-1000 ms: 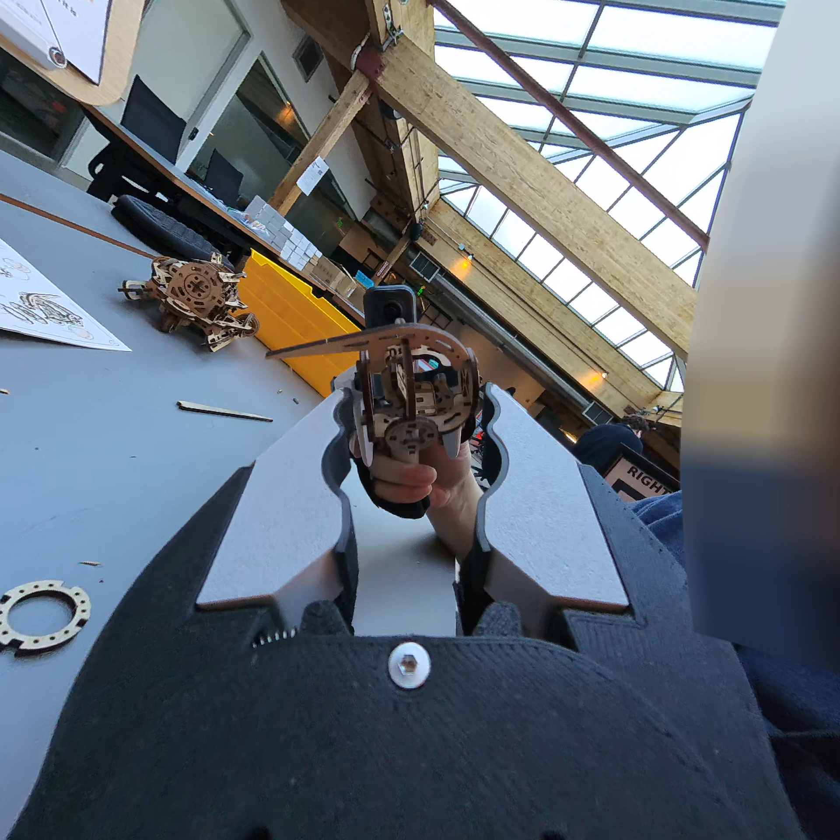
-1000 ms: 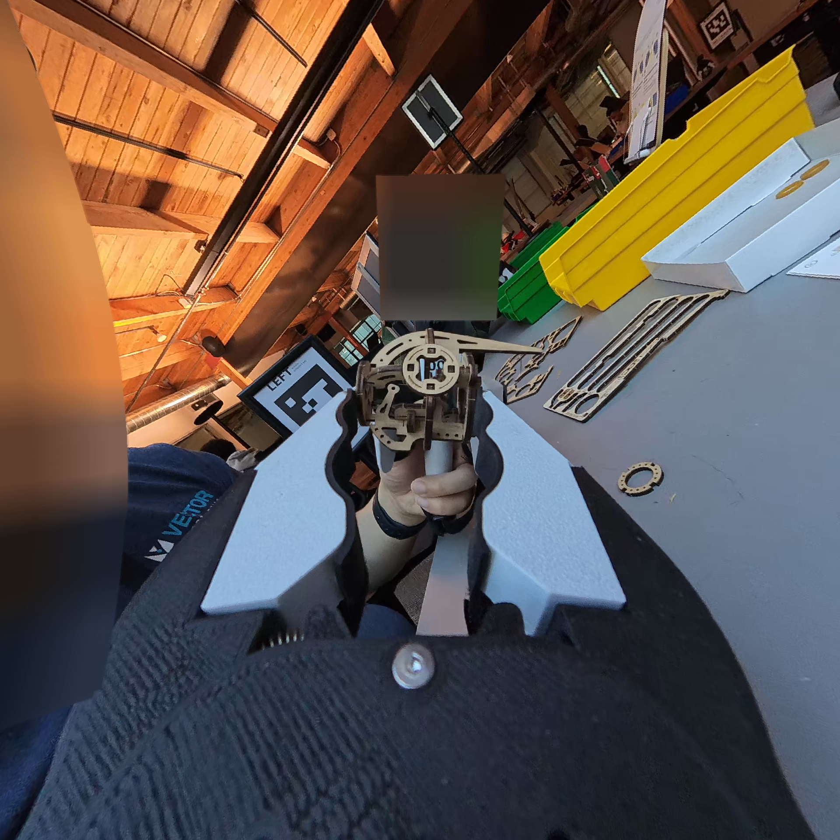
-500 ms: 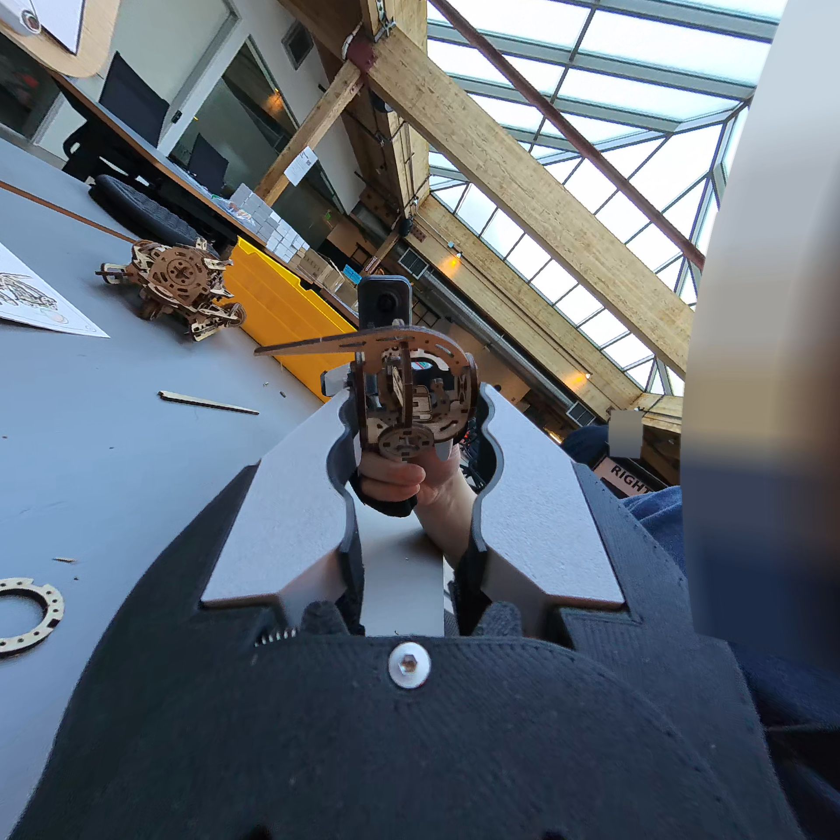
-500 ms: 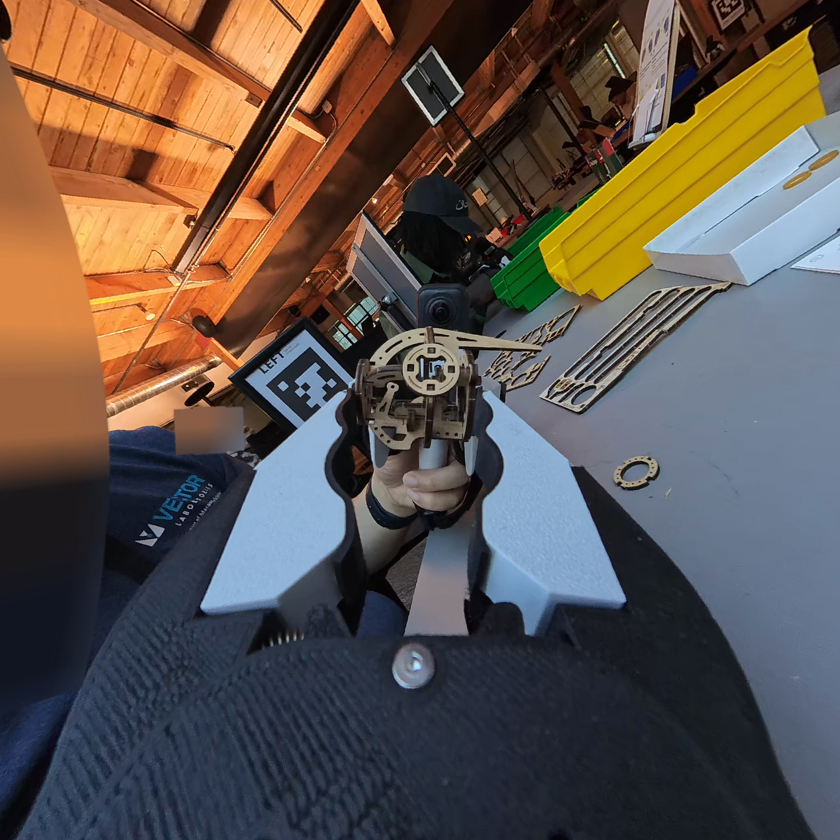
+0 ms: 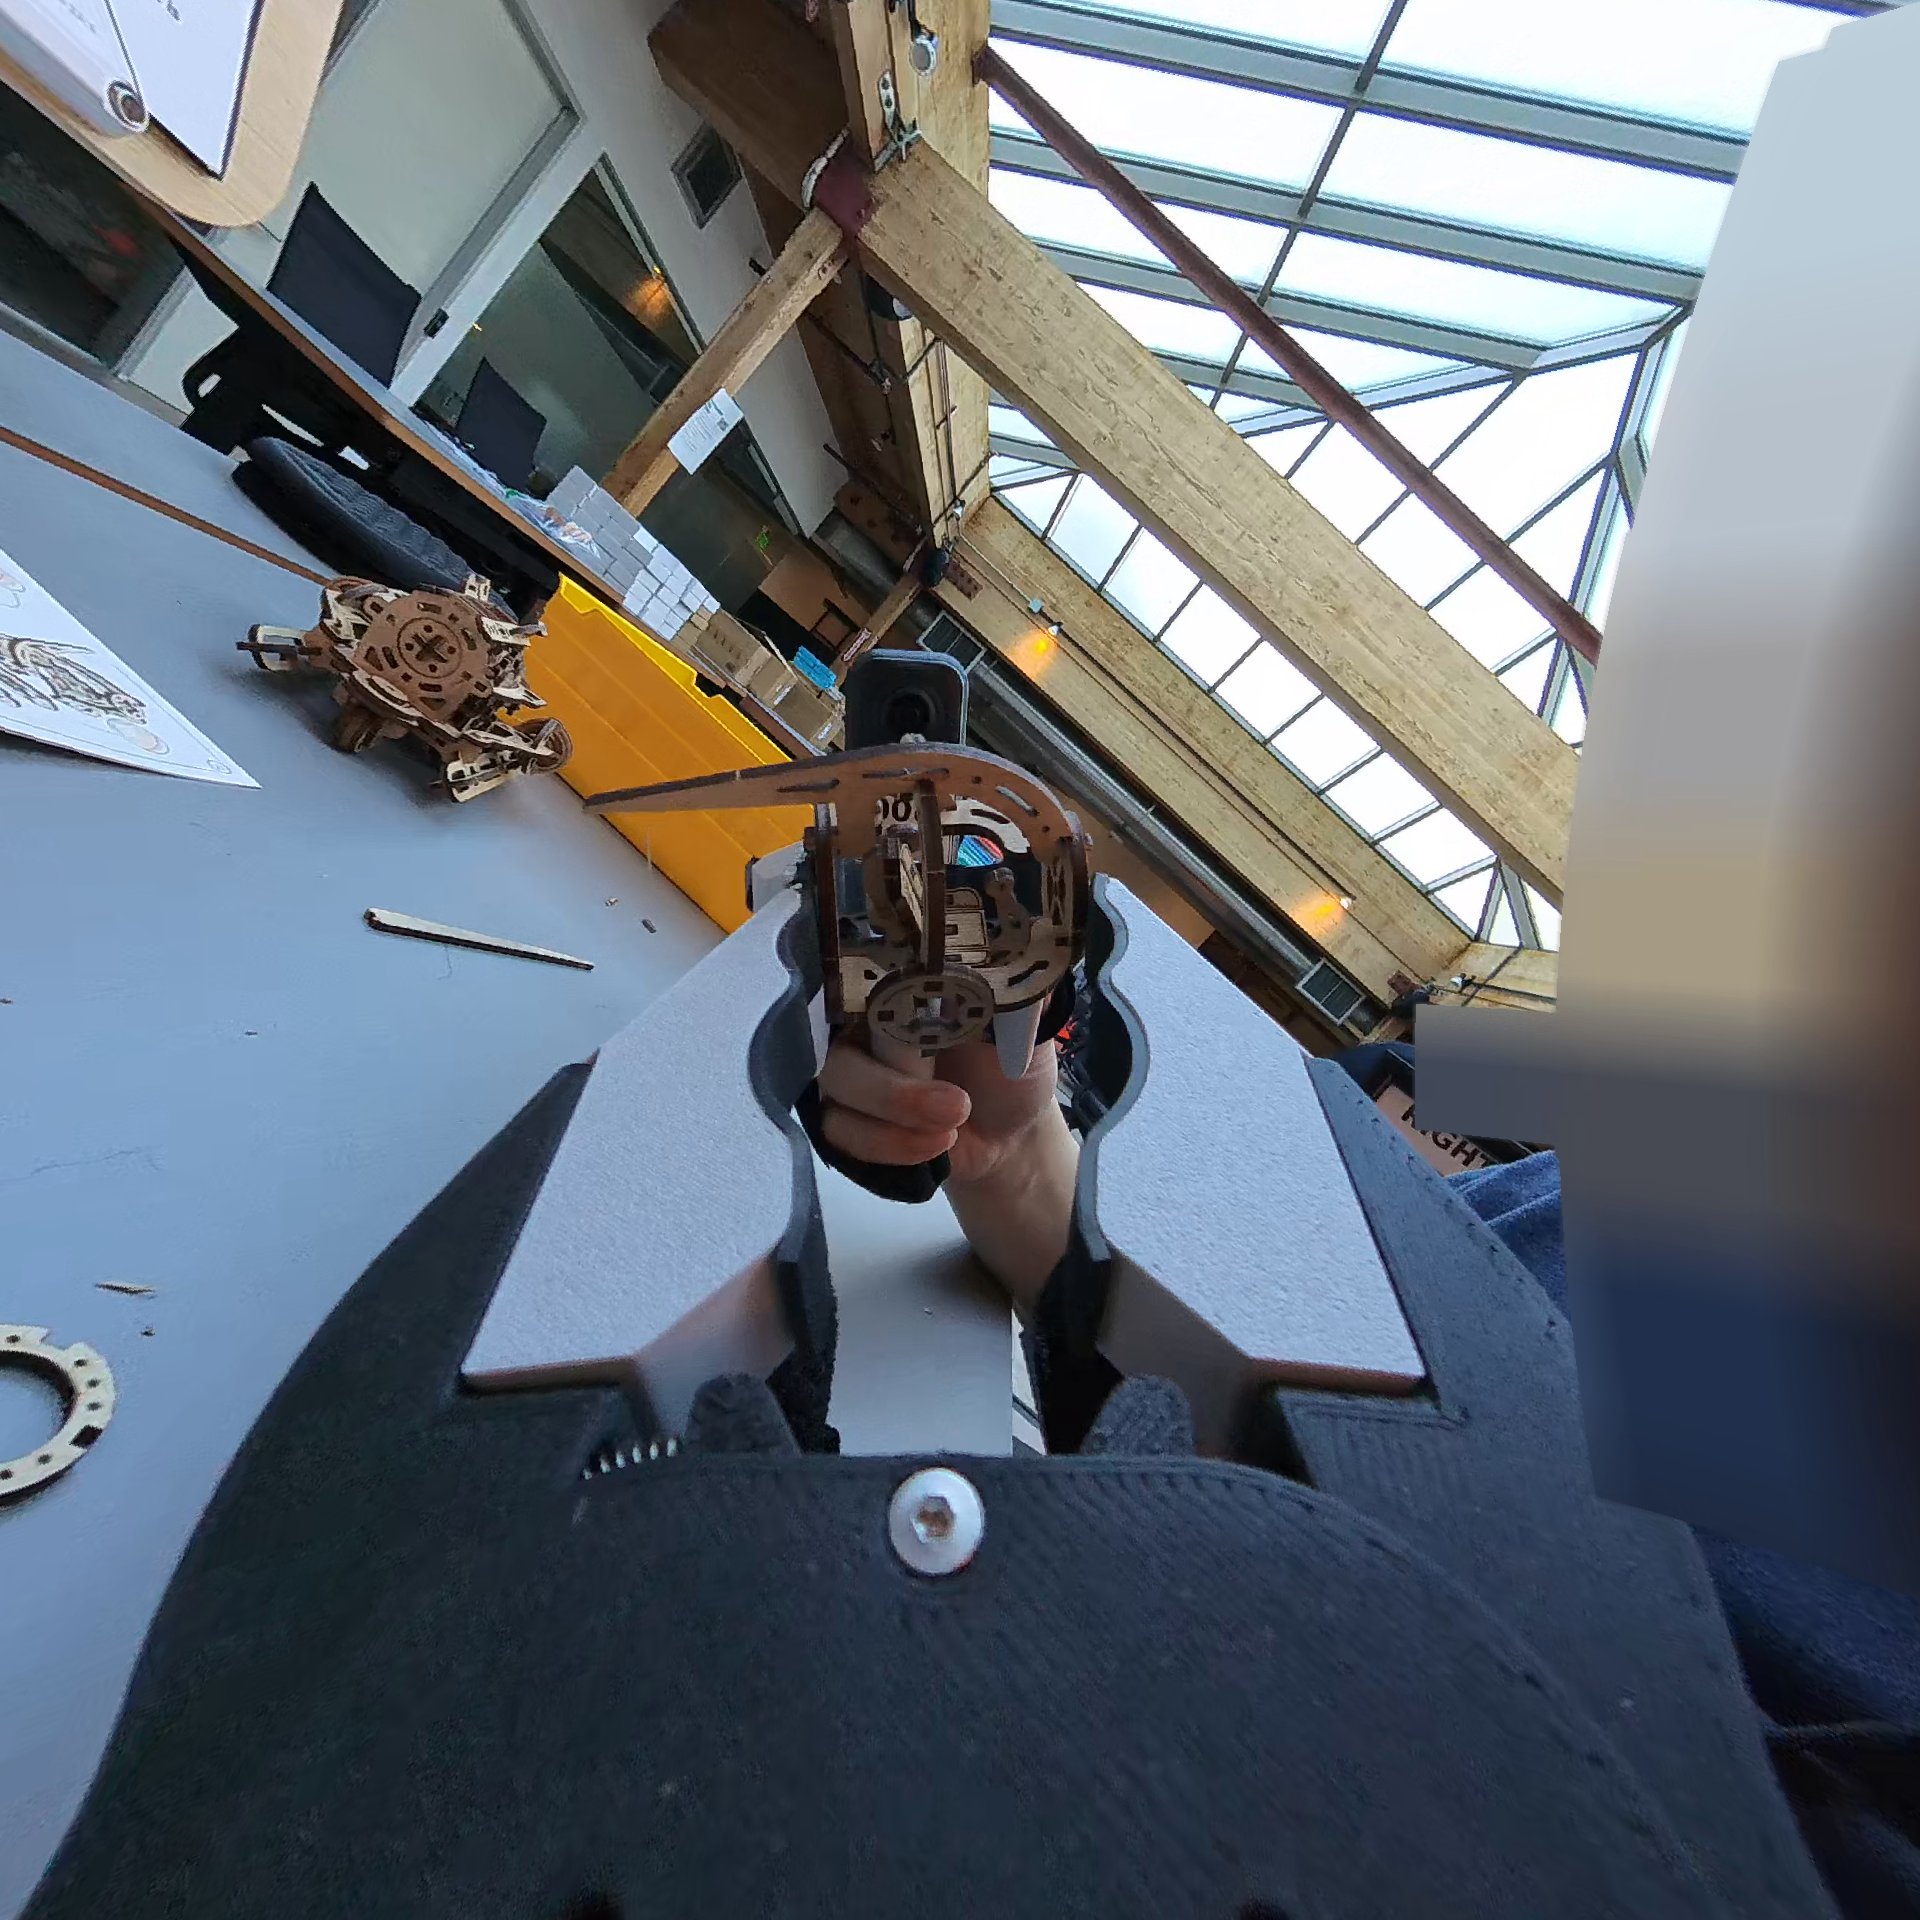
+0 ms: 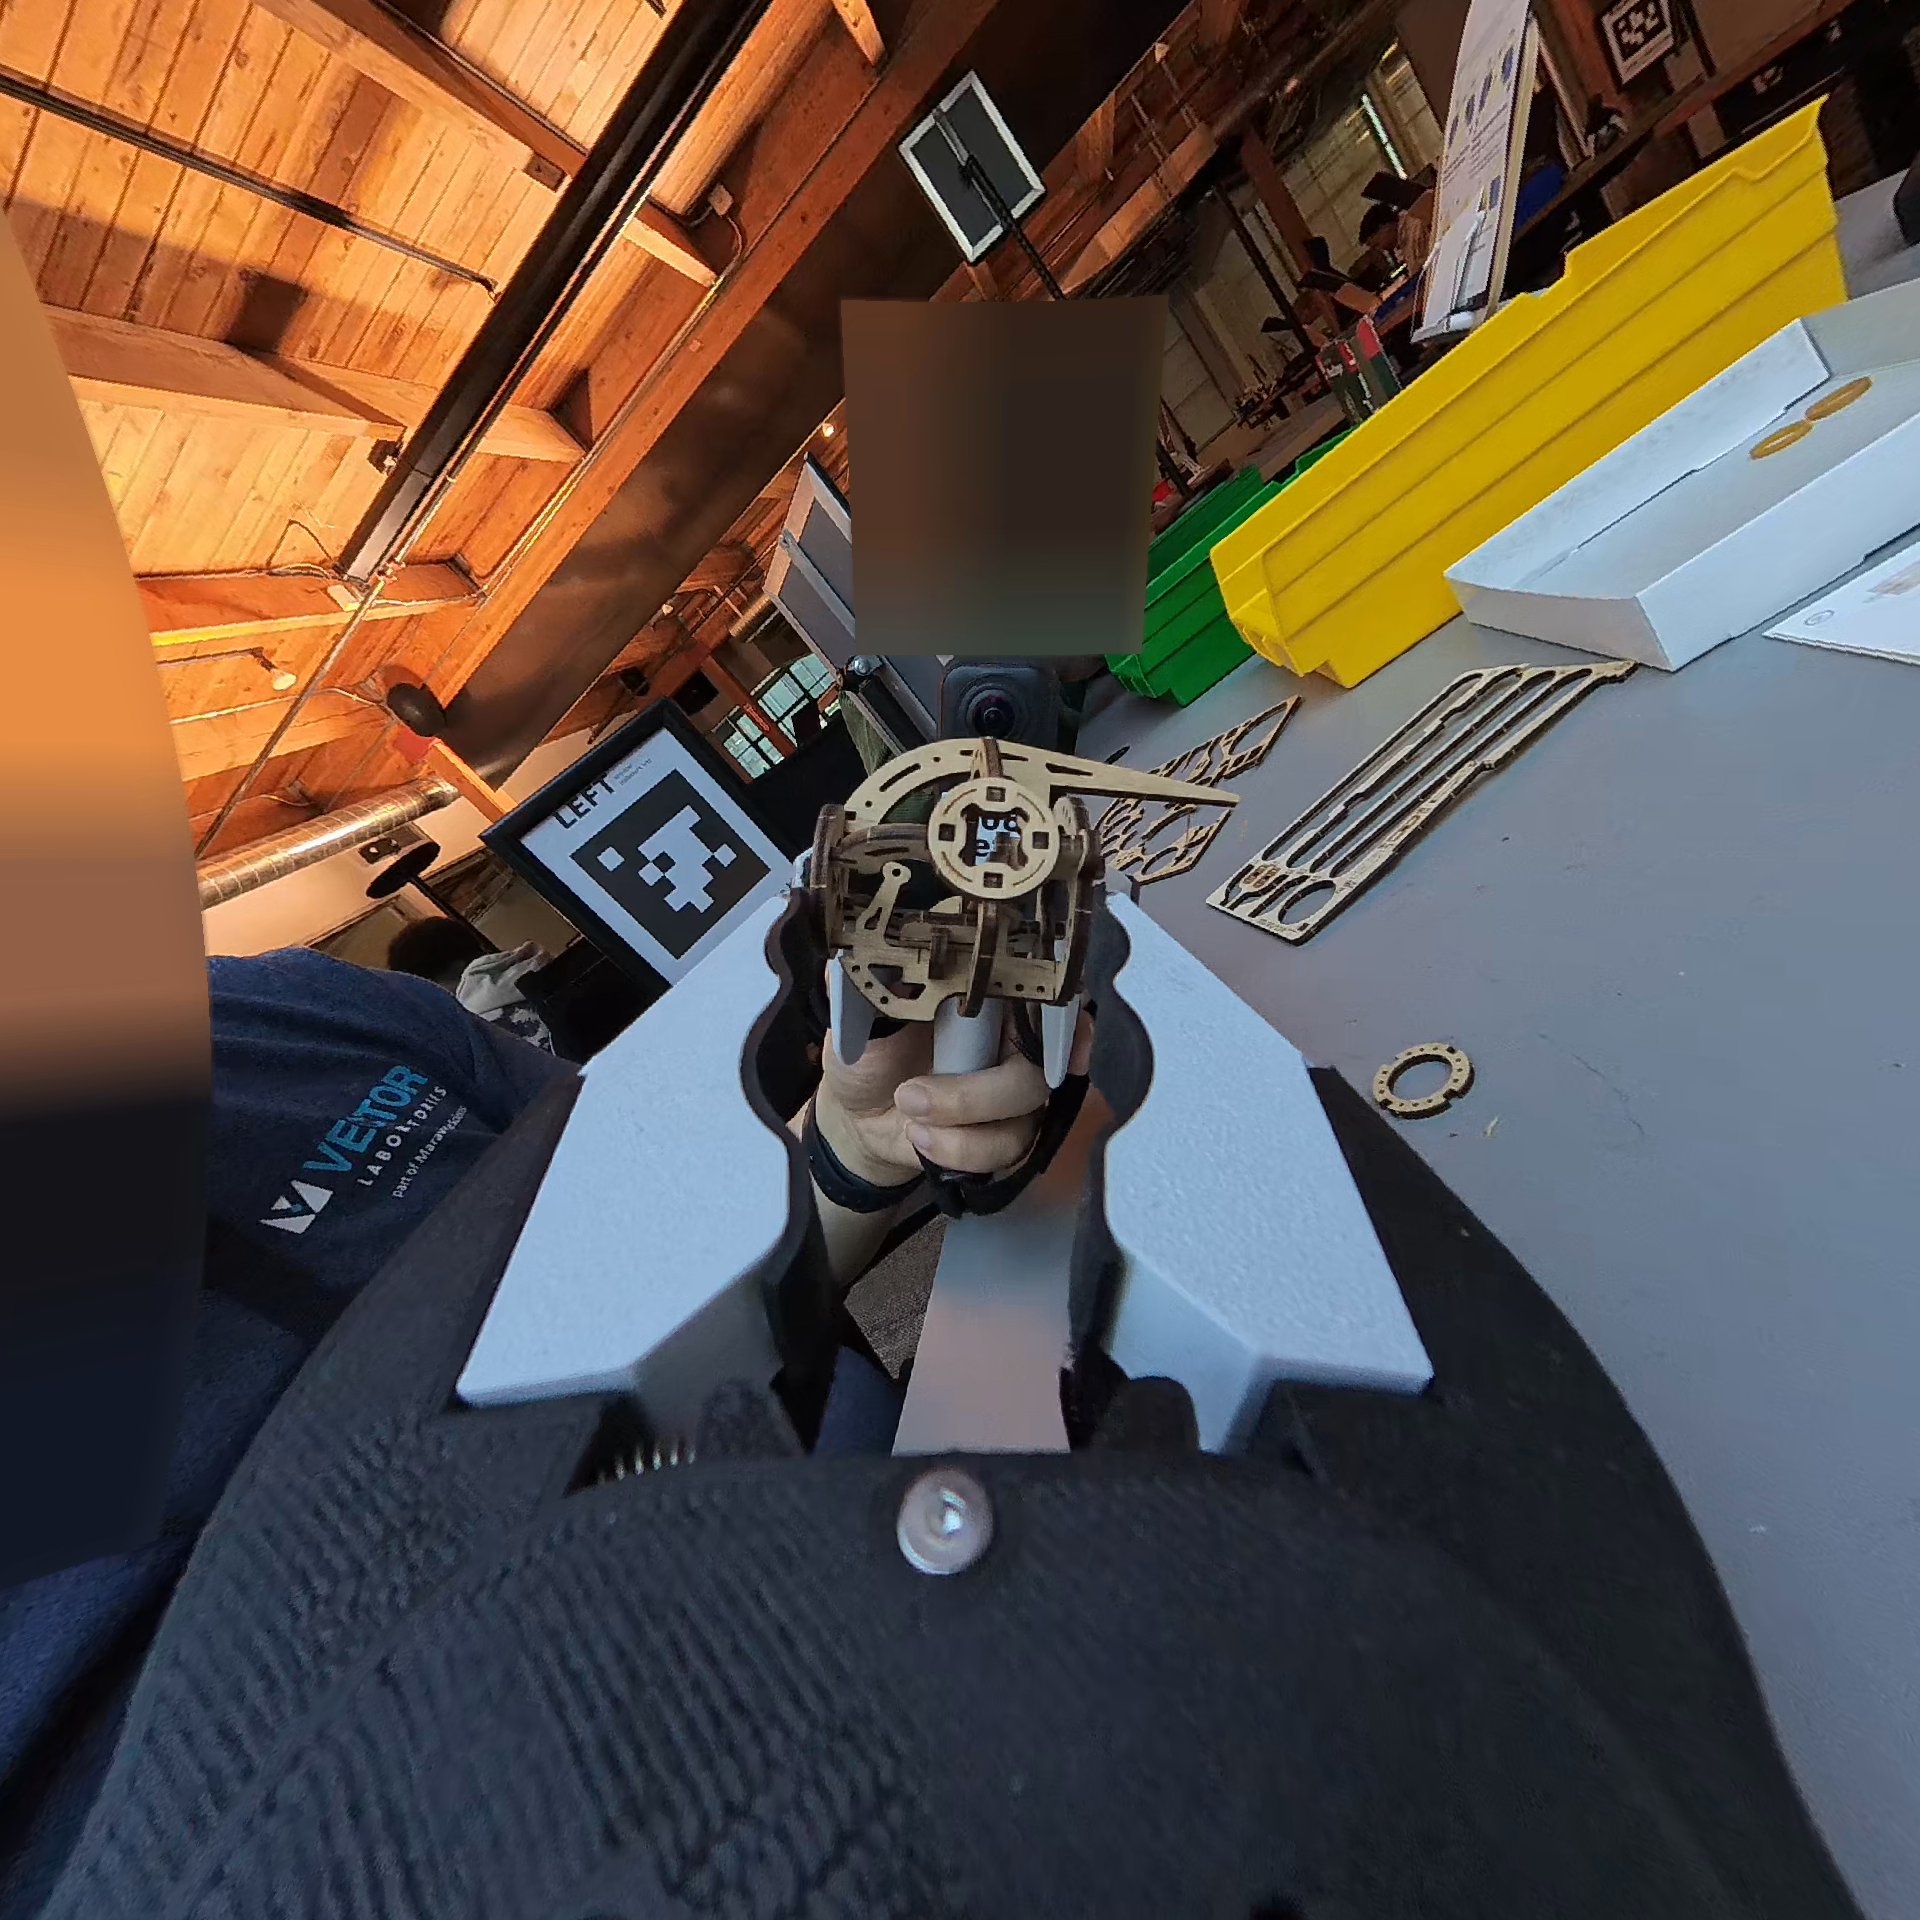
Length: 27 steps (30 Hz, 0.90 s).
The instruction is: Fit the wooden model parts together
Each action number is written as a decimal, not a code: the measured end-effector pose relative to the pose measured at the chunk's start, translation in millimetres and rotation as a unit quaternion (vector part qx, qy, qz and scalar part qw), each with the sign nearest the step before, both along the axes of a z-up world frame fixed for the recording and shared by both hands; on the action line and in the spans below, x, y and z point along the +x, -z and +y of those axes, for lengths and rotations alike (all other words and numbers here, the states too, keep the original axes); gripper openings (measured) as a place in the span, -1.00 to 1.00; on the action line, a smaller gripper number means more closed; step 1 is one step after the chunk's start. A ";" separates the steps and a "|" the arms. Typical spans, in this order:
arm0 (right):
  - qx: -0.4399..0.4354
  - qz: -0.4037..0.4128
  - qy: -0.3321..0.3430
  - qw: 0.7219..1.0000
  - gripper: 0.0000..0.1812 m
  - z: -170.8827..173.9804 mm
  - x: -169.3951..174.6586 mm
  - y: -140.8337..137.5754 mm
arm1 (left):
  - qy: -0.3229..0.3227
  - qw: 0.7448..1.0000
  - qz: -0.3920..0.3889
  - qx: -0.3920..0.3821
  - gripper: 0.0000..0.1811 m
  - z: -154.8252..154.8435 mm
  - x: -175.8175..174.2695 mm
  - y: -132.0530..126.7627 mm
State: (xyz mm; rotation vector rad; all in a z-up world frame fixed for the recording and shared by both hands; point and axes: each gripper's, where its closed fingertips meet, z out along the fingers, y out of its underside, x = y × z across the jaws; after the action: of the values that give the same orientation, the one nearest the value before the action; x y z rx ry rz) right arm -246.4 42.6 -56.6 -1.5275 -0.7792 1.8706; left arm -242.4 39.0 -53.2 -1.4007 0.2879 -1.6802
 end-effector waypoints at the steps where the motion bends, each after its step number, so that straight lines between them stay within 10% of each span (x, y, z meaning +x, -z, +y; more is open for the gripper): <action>1: 0.000 0.001 0.000 1.000 -0.45 -0.1 0.4 -0.4 | -0.001 1.000 0.000 0.002 -0.46 -0.3 0.4 -0.4; 27: 0.075 0.024 -0.005 0.997 -0.46 -11.5 3.8 -14.0 | -0.002 0.997 0.021 0.081 -0.47 -14.0 5.3 -10.4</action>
State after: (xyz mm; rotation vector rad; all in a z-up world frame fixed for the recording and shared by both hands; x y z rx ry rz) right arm -242.6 31.1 -42.6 -1.3835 -0.8857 1.8073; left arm -237.1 25.0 -42.9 -1.3166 0.4354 -1.5888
